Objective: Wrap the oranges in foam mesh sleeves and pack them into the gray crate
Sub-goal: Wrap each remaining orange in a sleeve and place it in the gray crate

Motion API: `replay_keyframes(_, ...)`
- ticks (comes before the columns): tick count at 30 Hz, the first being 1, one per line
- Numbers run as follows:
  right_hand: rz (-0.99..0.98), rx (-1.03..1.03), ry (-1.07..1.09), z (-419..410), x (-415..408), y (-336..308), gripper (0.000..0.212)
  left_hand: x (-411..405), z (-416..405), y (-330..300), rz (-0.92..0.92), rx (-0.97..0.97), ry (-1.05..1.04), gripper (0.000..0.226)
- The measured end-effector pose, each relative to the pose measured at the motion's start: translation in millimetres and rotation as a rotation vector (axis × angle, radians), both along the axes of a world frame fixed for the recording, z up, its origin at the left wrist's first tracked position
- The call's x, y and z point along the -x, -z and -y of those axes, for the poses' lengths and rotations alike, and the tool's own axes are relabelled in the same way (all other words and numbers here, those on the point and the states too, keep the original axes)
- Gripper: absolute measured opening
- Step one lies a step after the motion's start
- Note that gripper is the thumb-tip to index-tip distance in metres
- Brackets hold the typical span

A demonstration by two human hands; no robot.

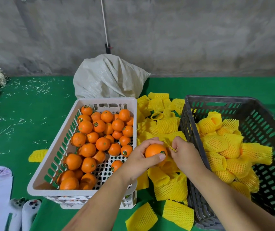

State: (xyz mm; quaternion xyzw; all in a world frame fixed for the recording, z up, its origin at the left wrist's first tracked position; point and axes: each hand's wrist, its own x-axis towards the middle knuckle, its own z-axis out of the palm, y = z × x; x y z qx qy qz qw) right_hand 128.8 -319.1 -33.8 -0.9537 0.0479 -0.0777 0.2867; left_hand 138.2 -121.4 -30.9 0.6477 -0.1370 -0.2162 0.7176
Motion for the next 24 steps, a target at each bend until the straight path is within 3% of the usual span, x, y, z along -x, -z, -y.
replay_keyframes(7,-0.025,-0.15,-0.19,-1.2,0.2,-1.7,0.031,1.2,4.4,-6.1,-0.012,-0.126,0.146,0.048)
replay_keyframes(14,0.042,-0.55,-0.034,6.5,-6.7,-6.4,0.019,8.5,11.4,5.2,0.109,-0.057,-0.16,0.054)
replay_keyframes(19,-0.031,-0.883,-0.12,4.6,-0.1,-17.3,0.026,6.0,14.4,4.5,0.168,-0.073,-0.267,0.077)
replay_keyframes(24,-0.117,-0.833,-0.256,-4.6,6.0,-16.6,0.019,5.4,17.8,-1.5,-0.008,0.058,-0.446,0.045)
